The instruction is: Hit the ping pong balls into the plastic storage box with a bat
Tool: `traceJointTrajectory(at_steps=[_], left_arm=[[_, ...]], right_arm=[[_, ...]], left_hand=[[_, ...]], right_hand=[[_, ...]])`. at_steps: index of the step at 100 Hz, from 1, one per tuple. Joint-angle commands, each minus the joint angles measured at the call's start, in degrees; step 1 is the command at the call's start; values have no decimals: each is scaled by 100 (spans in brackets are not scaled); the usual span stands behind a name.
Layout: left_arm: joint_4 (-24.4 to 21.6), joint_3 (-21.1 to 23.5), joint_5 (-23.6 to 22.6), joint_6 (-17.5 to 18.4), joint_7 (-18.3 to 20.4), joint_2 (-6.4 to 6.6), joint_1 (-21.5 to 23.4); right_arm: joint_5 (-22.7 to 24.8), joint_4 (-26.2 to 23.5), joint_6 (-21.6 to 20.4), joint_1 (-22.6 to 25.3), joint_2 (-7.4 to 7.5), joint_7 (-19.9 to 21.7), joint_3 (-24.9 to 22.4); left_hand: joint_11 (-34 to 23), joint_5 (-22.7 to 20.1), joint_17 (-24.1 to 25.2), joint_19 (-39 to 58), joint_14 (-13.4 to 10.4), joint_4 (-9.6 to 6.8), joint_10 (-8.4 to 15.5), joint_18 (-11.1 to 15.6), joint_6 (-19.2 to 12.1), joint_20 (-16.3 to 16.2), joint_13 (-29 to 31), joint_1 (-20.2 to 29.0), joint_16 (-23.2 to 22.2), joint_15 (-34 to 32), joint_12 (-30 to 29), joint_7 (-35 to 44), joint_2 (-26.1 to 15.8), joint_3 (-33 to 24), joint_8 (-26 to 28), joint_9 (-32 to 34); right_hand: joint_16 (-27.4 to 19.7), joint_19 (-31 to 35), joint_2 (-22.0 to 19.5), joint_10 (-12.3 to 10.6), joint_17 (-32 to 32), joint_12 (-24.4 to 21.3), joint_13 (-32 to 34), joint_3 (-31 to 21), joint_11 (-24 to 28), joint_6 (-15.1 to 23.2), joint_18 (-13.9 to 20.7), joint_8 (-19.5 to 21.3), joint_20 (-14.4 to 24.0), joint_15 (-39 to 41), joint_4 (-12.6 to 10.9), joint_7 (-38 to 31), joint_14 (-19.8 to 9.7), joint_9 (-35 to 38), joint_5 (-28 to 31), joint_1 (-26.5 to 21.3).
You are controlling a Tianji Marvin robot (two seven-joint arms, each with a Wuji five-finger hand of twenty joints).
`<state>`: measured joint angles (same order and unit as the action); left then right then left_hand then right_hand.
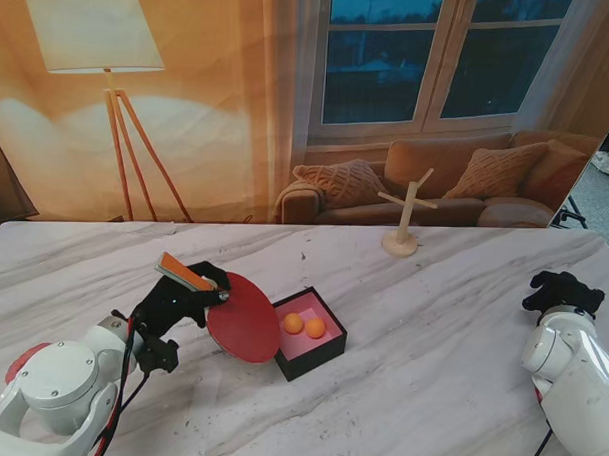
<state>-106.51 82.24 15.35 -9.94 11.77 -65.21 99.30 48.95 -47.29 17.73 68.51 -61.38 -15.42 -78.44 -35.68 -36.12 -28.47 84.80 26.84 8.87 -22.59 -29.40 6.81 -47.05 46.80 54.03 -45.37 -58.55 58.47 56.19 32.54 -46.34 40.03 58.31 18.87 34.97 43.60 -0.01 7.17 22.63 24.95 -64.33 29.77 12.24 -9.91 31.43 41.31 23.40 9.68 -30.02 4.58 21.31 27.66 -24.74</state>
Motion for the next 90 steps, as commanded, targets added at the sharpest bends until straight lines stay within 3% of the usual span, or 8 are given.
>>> traceJointTrajectory(at_steps=[1, 4, 6, 8, 34, 38, 57, 90], left_arm=[[-52, -3, -2, -28, 62, -15, 30], [-52, -5, -1, -32, 61, -15, 28], [-52, -6, 0, -35, 61, -16, 28], [-52, -7, 2, -39, 62, -15, 27], [-33, -6, 14, -70, 109, -8, 5], [-25, -8, 15, -70, 115, -7, -2], [-18, -15, 15, -85, 118, -8, -15], [-28, -1, -4, -60, 113, -6, -9]], right_arm=[[-34, 147, 65, -13, 4, 33, 43], [-61, 194, 77, -31, -1, 14, 67], [-81, 226, 86, -45, -5, -1, 84], [-99, 260, 95, -59, -8, -16, 102], [-335, 624, 169, -270, -60, -170, 299], [-385, 707, 158, -318, -72, -211, 341], [-617, 1127, 105, -556, -127, -438, 593], [-718, 1411, 57, -692, -161, -699, 842]], left_hand=[[109, -155, 50, -19, 525, 75, 538, 385, 56, -123, 71, 296, -62, -109, 12, 108, 0, -661, 72, -217], [106, -156, 50, -19, 529, 75, 548, 385, 59, -124, 66, 297, -62, -106, 14, 107, 0, -661, 73, -215], [110, -157, 50, -20, 529, 75, 545, 385, 59, -125, 66, 296, -62, -106, 12, 108, -2, -660, 73, -220], [108, -159, 50, -20, 528, 74, 540, 385, 59, -125, 69, 299, -62, -108, 13, 108, -1, -662, 73, -216], [111, -159, 52, -22, 529, 76, 537, 384, 62, -128, 72, 295, -64, -110, 13, 106, 3, -661, 74, -217], [109, -157, 53, -23, 527, 76, 541, 384, 55, -129, 70, 298, -64, -110, 15, 107, 0, -664, 75, -216], [109, -159, 52, -24, 531, 77, 537, 383, 56, -131, 70, 300, -64, -110, 14, 107, 2, -663, 76, -215], [110, -161, 53, -25, 529, 76, 533, 381, 63, -135, 74, 296, -65, -113, 14, 107, 1, -663, 75, -215]], right_hand=[[72, 262, -92, 141, 18, 83, 156, -86, 54, 86, -158, 20, 66, 65, -214, -3, 167, 227, 174, 47], [74, 314, -96, 202, -7, 95, 174, -92, 75, 103, -135, 21, 49, 74, -215, -7, 175, 258, 189, 42], [69, 605, -96, 230, -79, 120, 186, -97, 78, 100, -134, 15, -273, 87, -212, -4, 185, 268, 191, 38], [74, 710, -95, 278, -74, 129, 222, -103, 87, 100, -139, 13, -349, 107, -213, -2, 197, 289, 191, 34], [218, 2274, -106, 703, 550, 211, 1021, -258, 264, 98, -345, 15, -509, 668, -220, -36, 470, 499, 208, -66], [202, 2582, -104, 753, 660, 213, 1158, -308, 304, 99, -356, 4, -791, 793, -212, -52, 495, 543, 198, -104], [373, 3169, -68, 1027, 1089, 347, 1669, -597, 627, -16, -333, 32, -849, 1358, -221, -205, 375, 881, 301, -360], [716, 4312, 269, 935, 2269, 1084, 2643, -1104, 1680, -648, -226, 326, -660, 2553, -248, -1095, 120, 1421, 842, -1039]])
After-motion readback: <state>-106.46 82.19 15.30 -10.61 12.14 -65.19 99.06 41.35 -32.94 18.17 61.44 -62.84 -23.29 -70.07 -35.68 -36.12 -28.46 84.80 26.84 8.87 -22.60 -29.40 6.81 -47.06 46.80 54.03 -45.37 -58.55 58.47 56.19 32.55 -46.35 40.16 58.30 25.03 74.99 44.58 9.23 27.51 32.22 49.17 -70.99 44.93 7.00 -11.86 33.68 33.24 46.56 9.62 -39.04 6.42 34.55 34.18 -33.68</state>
